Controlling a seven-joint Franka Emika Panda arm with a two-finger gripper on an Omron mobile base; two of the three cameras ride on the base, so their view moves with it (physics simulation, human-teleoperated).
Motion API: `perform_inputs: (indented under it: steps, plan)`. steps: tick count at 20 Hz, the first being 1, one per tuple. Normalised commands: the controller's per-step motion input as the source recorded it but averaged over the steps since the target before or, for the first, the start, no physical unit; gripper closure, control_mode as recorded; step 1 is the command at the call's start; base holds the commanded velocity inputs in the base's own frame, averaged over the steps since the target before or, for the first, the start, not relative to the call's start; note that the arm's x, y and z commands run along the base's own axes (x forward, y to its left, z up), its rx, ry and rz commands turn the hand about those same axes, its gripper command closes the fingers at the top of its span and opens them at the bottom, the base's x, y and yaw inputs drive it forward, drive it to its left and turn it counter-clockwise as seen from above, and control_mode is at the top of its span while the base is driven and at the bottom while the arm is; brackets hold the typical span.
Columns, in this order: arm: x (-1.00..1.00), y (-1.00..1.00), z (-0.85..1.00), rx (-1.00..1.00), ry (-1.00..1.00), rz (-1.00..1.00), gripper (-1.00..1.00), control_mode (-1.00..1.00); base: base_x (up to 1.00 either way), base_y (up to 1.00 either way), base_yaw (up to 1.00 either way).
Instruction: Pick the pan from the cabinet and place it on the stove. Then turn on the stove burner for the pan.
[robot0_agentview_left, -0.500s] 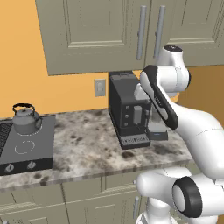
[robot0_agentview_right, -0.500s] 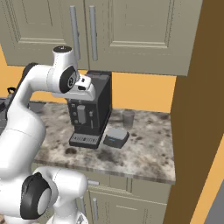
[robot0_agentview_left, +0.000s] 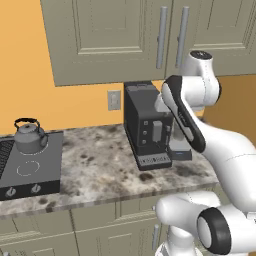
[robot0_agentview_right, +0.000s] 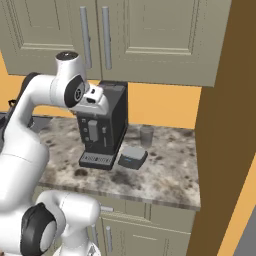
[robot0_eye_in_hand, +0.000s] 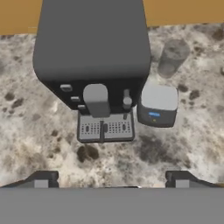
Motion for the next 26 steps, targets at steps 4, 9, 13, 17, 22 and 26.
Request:
perform_inputs:
  steps: [4,9,13,17,22,26]
  plan:
    - [-0.29,-0.28,0.56,0.00,-0.32,-0.04,-1.00,-1.00,0.00,0.00,0.00]
    - [-0.10,-0.25,0.69,0.00,-0.30,0.00,-1.00,-1.00,0.00,0.00,0.00]
    - [0.04,-0.07,0.68,0.00,-0.25,0.00,-1.00,-1.00,0.00,0.00,0.00]
    - [0.29,0.00,0.43,0.00,-0.18,0.00,-1.00,-1.00,0.00,0.00,0.00]
    - [0.33,0.00,0.40,0.00,-0.19,0.00,-1.00,-1.00,0.00,0.00,0.00]
    - [0.41,-0.03,0.39,0.00,-0.18,0.01,-1.00,-1.00,0.00,0.00,0.00]
